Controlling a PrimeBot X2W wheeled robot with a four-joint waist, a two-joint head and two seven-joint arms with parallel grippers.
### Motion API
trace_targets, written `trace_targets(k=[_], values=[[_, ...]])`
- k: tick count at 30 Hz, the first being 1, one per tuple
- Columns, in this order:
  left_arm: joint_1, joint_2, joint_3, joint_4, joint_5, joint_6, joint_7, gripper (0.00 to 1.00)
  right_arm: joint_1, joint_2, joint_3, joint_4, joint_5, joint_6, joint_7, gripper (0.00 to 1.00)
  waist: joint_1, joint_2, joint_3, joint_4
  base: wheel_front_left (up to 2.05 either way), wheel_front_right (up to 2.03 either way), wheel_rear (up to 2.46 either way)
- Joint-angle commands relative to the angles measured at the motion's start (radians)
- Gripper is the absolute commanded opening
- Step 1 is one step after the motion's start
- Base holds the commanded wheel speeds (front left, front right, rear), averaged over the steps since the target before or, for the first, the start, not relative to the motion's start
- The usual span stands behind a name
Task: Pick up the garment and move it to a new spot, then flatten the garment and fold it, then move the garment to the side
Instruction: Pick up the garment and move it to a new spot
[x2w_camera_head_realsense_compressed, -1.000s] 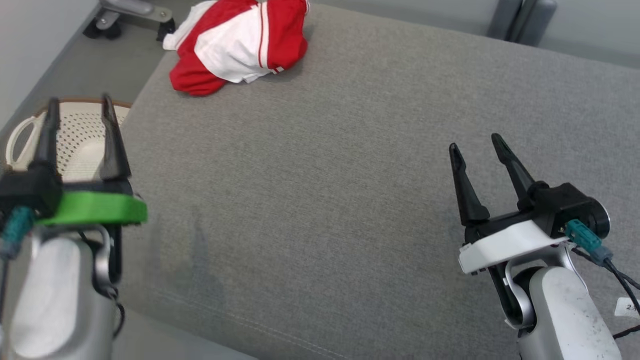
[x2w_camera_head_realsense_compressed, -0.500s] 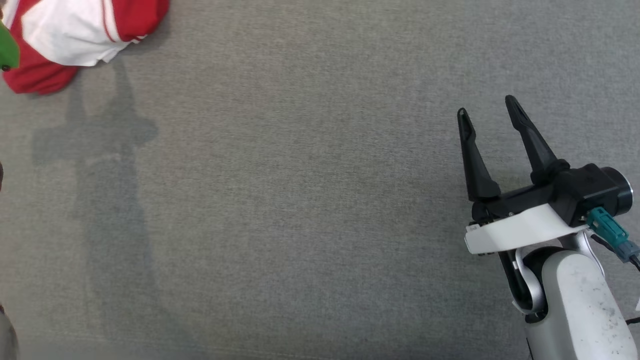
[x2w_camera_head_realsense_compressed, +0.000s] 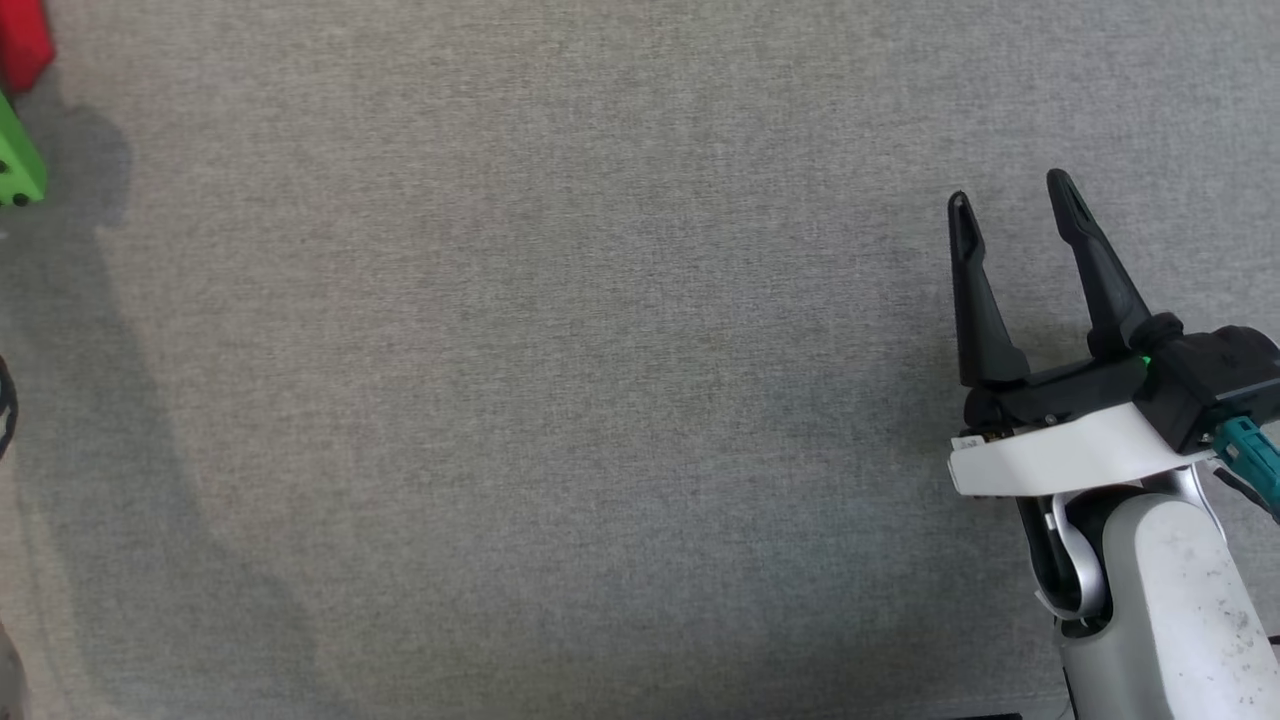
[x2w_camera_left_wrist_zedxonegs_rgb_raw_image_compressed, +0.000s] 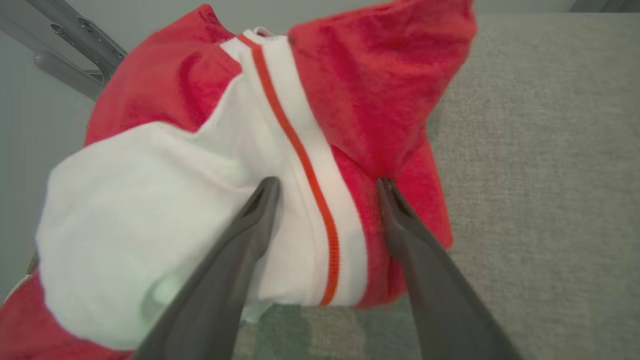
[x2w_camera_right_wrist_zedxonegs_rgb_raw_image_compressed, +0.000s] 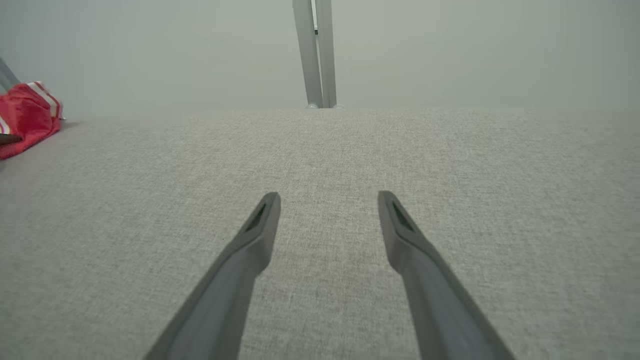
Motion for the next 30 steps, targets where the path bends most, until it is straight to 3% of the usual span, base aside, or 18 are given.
trace_targets(k=[1,2,3,11,21,30], values=[[-0.012,0.008,-0.006,0.016,0.007,0.007,-0.009,0.48,-0.015,-0.001,0.002,0.007,0.011,-0.001,-0.008,1.00,-0.0002,0.0000,0.019,-0.024,0.00,0.00,0.00],[-0.011,0.008,-0.008,0.025,0.012,0.014,-0.020,0.35,-0.015,-0.001,0.003,0.012,0.012,-0.001,-0.012,1.00,-0.0002,0.0000,0.014,-0.022,0.00,0.00,0.00],[-0.011,0.010,-0.010,0.029,0.015,0.015,-0.031,0.00,-0.015,-0.001,0.004,0.014,0.011,-0.001,-0.011,1.00,-0.0002,0.0000,0.009,-0.021,0.00,0.00,0.00],[-0.030,0.027,-0.015,0.051,0.023,0.030,-0.153,0.00,-0.008,-0.001,0.001,0.045,0.009,-0.001,-0.023,1.00,-0.0002,0.0000,-0.081,-0.006,0.00,0.00,0.00],[-0.050,0.017,-0.059,0.024,0.027,-0.020,-0.262,0.00,0.028,-0.002,0.004,0.116,0.046,-0.001,-0.050,1.00,-0.0002,0.0000,-0.300,-0.017,0.00,0.00,0.00],[-0.046,-0.068,-0.172,-0.097,0.013,-0.050,-0.289,0.00,0.109,-0.002,-0.042,0.171,0.091,-0.001,-0.076,1.00,-0.0002,0.0000,-0.493,-0.068,0.00,0.00,0.00]])
